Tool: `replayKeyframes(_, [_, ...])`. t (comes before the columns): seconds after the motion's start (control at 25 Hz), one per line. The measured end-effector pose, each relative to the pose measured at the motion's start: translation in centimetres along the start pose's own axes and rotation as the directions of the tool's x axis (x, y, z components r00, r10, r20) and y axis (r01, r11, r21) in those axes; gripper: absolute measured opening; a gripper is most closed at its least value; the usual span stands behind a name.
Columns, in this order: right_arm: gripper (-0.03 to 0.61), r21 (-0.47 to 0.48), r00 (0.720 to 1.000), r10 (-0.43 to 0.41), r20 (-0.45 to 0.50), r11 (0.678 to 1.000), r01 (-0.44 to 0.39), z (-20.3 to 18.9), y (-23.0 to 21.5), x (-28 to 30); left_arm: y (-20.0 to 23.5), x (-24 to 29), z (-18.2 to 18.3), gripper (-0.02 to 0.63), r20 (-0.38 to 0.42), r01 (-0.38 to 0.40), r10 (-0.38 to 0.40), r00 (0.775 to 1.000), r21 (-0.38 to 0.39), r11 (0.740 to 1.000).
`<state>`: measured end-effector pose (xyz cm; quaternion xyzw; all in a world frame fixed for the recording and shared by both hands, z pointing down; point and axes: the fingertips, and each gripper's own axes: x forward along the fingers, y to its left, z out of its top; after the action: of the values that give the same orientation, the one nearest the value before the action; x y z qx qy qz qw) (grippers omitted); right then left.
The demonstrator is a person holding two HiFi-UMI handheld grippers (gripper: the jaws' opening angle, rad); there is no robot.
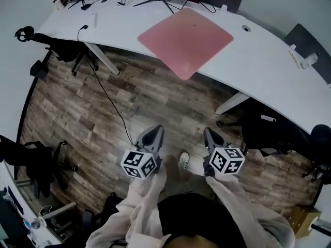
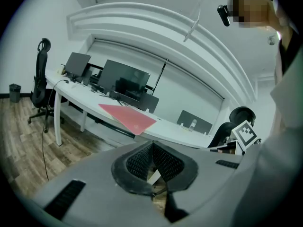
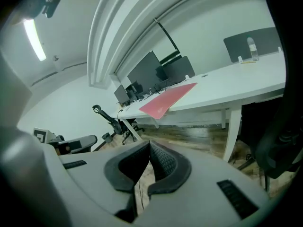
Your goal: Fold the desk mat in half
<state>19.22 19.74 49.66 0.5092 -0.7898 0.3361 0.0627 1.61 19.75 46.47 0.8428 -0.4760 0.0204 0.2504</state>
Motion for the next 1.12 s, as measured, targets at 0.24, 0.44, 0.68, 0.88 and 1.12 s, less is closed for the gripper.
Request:
replayKeyframes(0.24, [0.014, 0.018, 1.000, 0.024, 0.009, 1.000, -0.024, 1.3, -0.8, 1.5, 0.1, 1.4, -0.2, 0.027, 0.008, -0.020, 0.020, 1.000, -0.021, 1.000])
replayKeyframes(0.44, [0.014, 0.031, 0.999, 0.035, 0.011, 0.999, -0.035, 2.3, -1.1, 3.0, 0.3, 3.5, 0.6, 0.026, 0.016, 0.004, -0.004, 1.000, -0.008, 1.000])
replayKeyframes(0.68, [0.014, 0.054, 1.000, 0.013, 0.016, 0.998, -0.014, 4.6, -2.0, 6.8, 2.7, 7.2, 2.8, 0.026, 0.018, 0.029, -0.029, 0.999, -0.010, 1.000])
replayKeyframes(0.88, [0.014, 0.080, 0.999, -0.020, 0.026, 0.997, 0.018, 8.1, -2.9, 11.3, 5.9, 11.6, 6.0, 0.026, -0.001, 0.063, -0.063, 0.998, 0.000, 0.998])
replayKeyframes(1.12, [0.014, 0.158, 0.996, -0.088, 0.027, 0.984, 0.083, 10.9, -3.4, 16.4, 10.2, 16.0, 9.0, 0.026, -0.052, 0.123, -0.123, 0.991, -0.010, 0.992])
